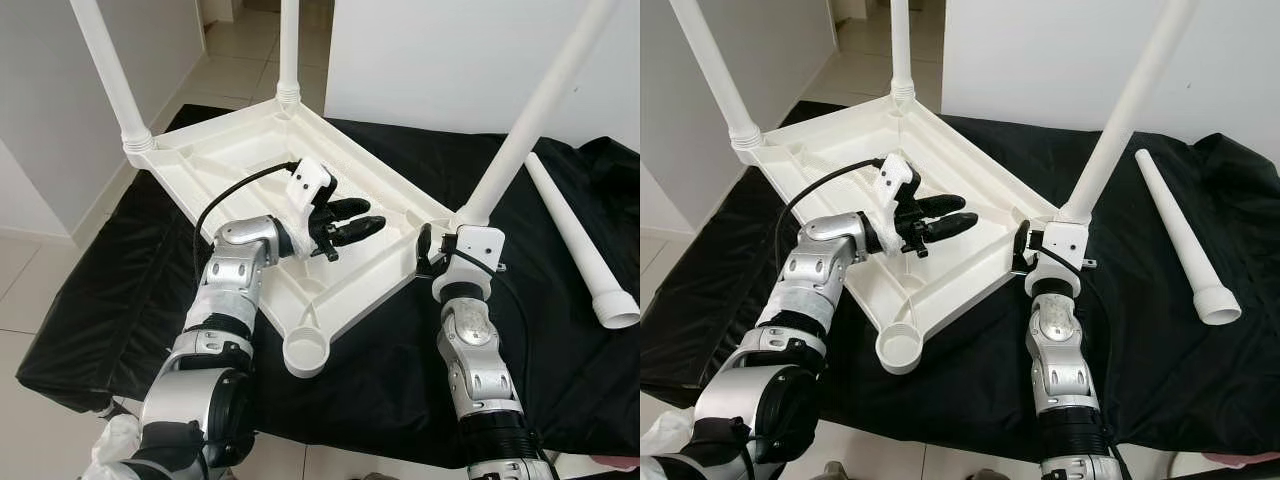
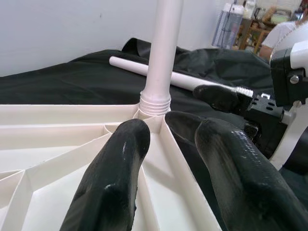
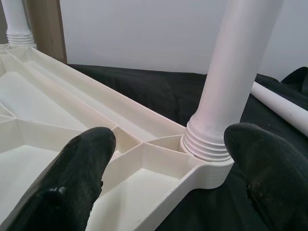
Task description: Building children table
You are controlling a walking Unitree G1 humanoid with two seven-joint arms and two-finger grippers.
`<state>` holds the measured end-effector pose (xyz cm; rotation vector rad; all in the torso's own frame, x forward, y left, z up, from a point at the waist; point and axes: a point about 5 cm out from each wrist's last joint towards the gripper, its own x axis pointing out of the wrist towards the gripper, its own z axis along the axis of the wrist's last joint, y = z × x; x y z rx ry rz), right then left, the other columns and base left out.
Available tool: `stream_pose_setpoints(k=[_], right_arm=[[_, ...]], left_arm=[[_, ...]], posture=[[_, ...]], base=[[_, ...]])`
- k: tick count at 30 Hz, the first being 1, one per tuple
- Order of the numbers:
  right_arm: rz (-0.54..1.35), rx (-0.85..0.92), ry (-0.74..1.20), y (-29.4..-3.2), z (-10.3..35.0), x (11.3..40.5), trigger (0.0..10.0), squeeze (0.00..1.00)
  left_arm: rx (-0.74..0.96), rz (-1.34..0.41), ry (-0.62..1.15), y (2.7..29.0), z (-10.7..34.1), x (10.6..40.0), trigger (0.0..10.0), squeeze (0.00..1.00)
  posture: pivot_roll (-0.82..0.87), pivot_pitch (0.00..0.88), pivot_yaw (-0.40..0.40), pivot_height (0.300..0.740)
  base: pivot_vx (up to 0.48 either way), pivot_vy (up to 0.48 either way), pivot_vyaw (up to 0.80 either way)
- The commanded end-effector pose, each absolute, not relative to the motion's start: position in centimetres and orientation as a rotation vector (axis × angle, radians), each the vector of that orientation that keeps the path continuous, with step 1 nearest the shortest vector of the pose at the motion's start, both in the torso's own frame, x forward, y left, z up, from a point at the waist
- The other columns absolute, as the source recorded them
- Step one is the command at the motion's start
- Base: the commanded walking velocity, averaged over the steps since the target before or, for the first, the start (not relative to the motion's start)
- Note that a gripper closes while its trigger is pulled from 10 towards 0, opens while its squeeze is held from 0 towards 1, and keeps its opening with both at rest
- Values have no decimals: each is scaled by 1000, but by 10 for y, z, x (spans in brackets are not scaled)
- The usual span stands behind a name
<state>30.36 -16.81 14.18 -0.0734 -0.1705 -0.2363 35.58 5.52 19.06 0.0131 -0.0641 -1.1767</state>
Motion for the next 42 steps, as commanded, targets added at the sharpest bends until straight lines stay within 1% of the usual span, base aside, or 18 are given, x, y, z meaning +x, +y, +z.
stream_pose_setpoints(k=[1,14,22,38,42], right_arm=[[-253,-77,-172,-170,142,304,10000,0],[-229,-69,-175,-164,138,302,10000,0],[-221,-85,-179,-168,139,303,10000,0],[-231,-74,-197,-167,143,309,10000,0],[-237,-77,-201,-169,143,308,10000,0]], left_arm=[[-15,-406,-50,79,190,383,10000,0],[2,-387,-59,87,192,386,10000,0],[-41,-331,-64,94,195,390,10000,0],[-79,-332,-68,94,197,392,10000,0],[-47,-363,-64,90,195,392,10000,0]], posture=[[-86,0,-38,740],[-80,0,-23,740],[-84,0,-25,740],[-88,0,-19,740],[-90,0,-15,740]], base=[[0,0,0],[0,0,0],[0,0,0],[0,0,0],[0,0,0]])
